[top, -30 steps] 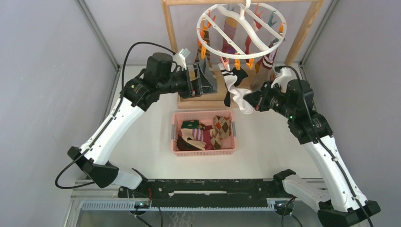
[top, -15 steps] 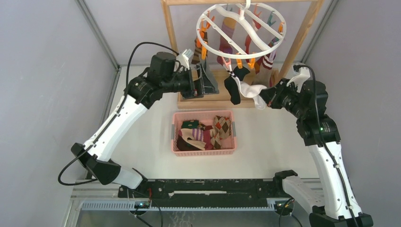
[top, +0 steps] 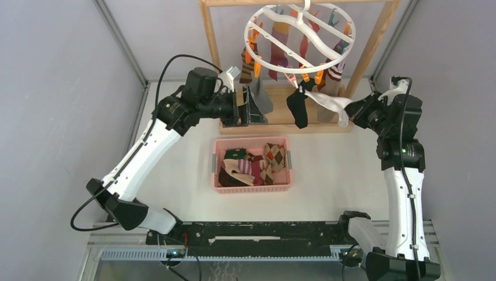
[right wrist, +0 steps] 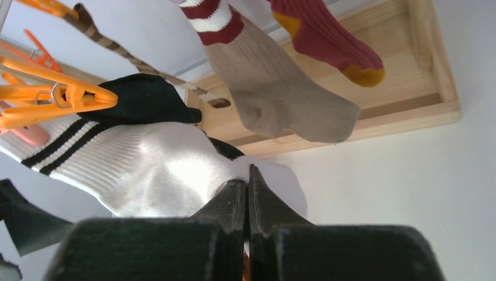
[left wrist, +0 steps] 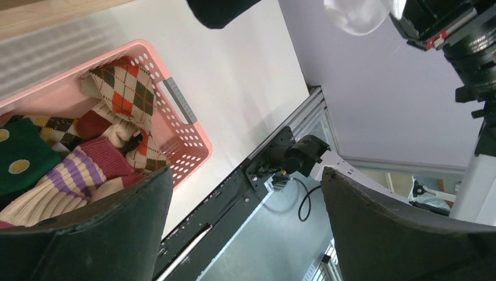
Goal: Remove the socks clipped to the hanger
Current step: Remove the sock from the hanger.
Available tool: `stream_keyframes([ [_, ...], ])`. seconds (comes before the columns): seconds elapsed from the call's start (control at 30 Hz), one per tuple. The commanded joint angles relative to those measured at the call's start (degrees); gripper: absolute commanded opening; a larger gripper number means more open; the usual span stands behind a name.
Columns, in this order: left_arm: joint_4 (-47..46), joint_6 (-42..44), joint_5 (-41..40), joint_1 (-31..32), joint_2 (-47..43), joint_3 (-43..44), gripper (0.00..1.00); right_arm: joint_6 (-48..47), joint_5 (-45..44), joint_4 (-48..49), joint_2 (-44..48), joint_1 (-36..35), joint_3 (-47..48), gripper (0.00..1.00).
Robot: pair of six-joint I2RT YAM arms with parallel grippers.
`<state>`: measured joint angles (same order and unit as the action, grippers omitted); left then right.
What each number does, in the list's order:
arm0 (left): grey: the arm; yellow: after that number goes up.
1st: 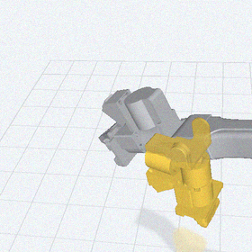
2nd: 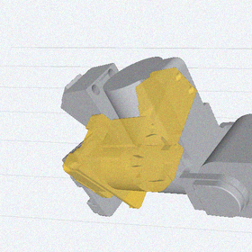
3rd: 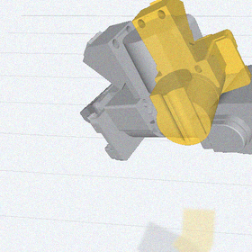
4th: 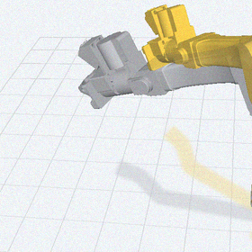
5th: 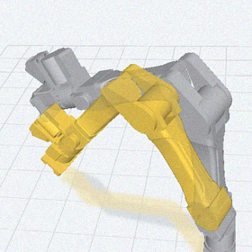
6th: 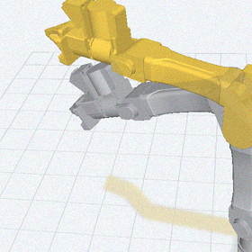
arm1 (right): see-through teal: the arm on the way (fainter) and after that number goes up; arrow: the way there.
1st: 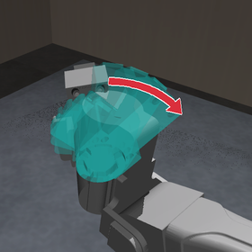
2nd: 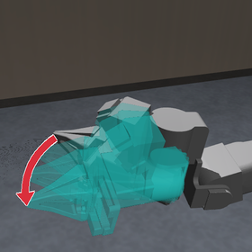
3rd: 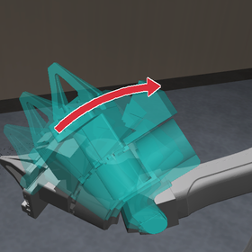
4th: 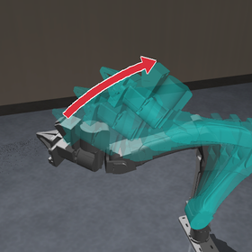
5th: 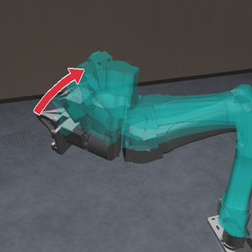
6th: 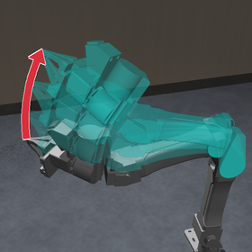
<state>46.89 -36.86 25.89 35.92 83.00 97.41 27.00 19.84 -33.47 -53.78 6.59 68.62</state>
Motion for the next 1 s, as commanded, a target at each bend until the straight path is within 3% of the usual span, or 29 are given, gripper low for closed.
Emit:
stream_keyframes([
  [0.0, -1.5, 2.1, 0.7, -0.2, -4.2, -2.4, 1.0, 1.6, 0.6, 1.8, -0.1, 1.5, 1.3, 0.0],
  [0.2, -3.1, 1.1, -0.4, -0.3, -5.1, -3.4, 1.0, 2.8, 2.0, 0.8, 0.3, -1.4, 1.3, 0.0],
  [0.37, -1.1, 0.3, -2.8, -0.2, -2.9, 1.3, 1.0, 2.2, 0.5, -0.8, 1.6, -8.0, 1.3, 0.0],
  [0.87, 10.3, -3.1, -6.4, 1.1, 15.8, 36.9, 1.0, 0.8, -2.3, 0.4, 0.6, -24.4, 1.3, 0.0],
  [0.97, 9.5, -3.7, -7.7, 2.1, 16.7, 38.7, 1.0, 0.6, -3.3, 1.4, -0.1, -27.1, 1.3, 0.0],
])
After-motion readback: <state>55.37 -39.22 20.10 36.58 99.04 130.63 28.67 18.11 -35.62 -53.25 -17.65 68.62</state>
